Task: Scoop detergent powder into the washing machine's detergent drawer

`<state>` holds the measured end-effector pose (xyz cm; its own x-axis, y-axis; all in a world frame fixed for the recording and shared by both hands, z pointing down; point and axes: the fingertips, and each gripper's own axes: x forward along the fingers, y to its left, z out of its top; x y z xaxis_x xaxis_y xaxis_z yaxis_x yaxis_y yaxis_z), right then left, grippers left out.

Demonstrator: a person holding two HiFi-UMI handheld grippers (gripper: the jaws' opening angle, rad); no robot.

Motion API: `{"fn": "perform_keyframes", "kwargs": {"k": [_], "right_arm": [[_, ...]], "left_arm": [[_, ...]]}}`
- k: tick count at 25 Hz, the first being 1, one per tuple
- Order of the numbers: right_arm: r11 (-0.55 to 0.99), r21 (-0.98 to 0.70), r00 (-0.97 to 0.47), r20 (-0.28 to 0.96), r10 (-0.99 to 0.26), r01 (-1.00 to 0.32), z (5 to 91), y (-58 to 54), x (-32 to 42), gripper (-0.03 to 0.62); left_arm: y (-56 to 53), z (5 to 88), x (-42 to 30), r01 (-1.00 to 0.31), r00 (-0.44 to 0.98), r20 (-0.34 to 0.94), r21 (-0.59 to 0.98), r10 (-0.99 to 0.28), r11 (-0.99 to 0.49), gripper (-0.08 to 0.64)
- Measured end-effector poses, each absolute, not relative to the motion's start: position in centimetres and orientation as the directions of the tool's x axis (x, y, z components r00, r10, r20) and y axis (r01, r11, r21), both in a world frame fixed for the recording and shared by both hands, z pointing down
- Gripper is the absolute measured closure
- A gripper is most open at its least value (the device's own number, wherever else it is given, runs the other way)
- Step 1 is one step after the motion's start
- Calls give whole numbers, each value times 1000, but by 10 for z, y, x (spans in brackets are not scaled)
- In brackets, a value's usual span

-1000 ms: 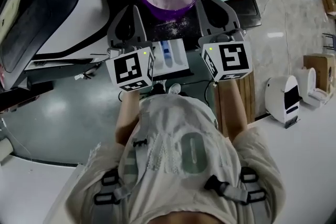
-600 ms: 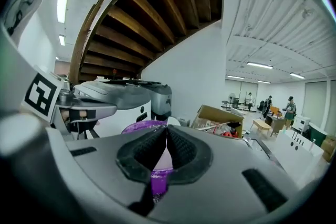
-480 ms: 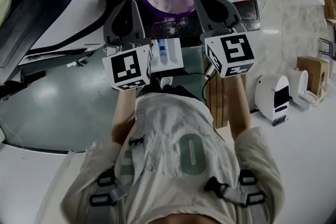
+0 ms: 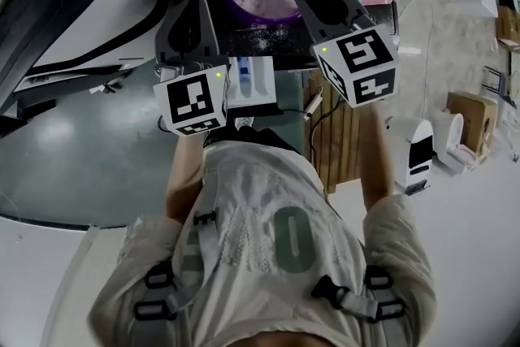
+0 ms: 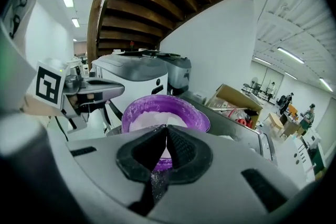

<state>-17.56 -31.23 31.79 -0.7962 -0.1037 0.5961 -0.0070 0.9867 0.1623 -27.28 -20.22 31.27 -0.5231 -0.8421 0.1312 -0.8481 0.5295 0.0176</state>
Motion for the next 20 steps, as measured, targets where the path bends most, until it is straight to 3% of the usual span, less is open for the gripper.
{"fn": "perform_keyframes", "kwargs": {"k": [9,20], "right_arm": [[985,162,-699,712,-73,62,340,-306,-177,582],[994,16,-565,824,47,106,347,-295,-182,581]], "left_arm": [[-194,318,-277,-837,-539,132,24,-832,546,540],[-185,317,-288,-824,-557,125,39,-821,565,540]]}}
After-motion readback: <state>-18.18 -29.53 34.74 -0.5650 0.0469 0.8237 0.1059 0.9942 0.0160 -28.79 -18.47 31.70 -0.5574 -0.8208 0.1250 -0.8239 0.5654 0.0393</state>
